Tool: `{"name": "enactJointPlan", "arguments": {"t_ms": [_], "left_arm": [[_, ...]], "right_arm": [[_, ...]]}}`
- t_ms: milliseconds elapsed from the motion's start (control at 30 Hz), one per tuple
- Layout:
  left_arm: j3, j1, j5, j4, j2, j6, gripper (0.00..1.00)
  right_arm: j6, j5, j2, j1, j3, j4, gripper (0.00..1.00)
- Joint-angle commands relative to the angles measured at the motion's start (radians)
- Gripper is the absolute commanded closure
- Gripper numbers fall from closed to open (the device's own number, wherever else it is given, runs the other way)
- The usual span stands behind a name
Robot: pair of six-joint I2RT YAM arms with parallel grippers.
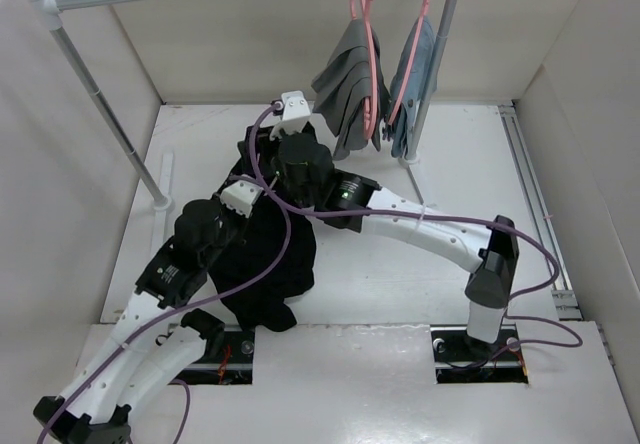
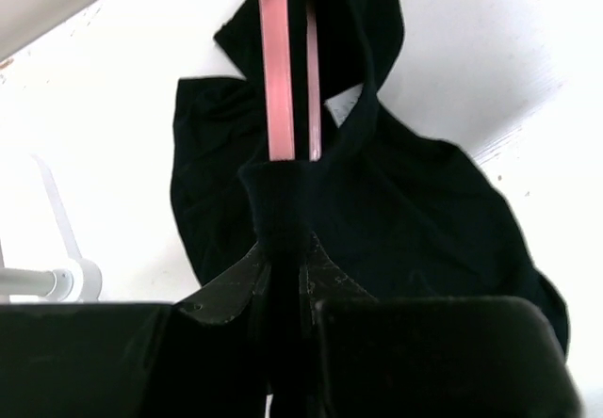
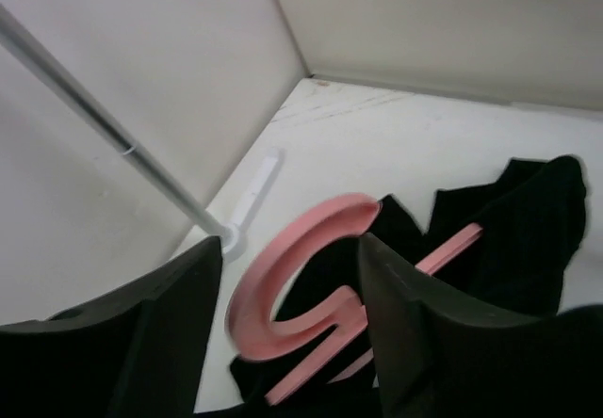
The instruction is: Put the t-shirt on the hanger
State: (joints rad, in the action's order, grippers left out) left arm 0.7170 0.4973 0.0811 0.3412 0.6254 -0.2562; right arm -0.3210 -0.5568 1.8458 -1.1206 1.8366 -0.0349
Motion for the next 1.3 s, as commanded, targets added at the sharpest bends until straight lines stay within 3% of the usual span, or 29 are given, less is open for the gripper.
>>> {"name": "enactJointPlan", "arguments": {"t_ms": [0, 300, 333, 633, 767, 967, 1267], "left_arm": [[0.074, 0.006, -0.006, -0.068, -0.018, 0.031, 1.0], [0.188, 0.006, 0.031, -0.047, 0.04, 0.116, 1.0], [0.2, 0.006, 0.031, -0.047, 0.049, 0.117, 1.0], [0.309, -0.028, 0.02, -0.005, 0.131, 0.147, 1.0], [0.479, -0.057, 0.09, 0.016, 0.18, 0.147, 1.0], [0.617, -0.172, 0.147, -0.004, 0.169, 0.16, 1.0], [0.798, -0.224, 0.249, -0.126, 0.232, 0.019, 1.0]], "right_arm": [[0.049, -0.006, -0.111, -0.002, -0.045, 0.067, 0.33], [0.226, -0.12, -0.307, -0.002, -0.149, 0.067, 0.09], [0.244, -0.12, -0.322, -0.002, -0.149, 0.067, 0.01], [0.396, -0.008, -0.411, -0.002, -0.158, 0.067, 0.01], [0.408, 0.026, -0.436, -0.002, -0.171, 0.067, 0.01], [0.408, 0.035, -0.458, -0.002, -0.211, 0.067, 0.01], [0.408, 0.064, -0.458, -0.002, -0.211, 0.067, 0.01]]}}
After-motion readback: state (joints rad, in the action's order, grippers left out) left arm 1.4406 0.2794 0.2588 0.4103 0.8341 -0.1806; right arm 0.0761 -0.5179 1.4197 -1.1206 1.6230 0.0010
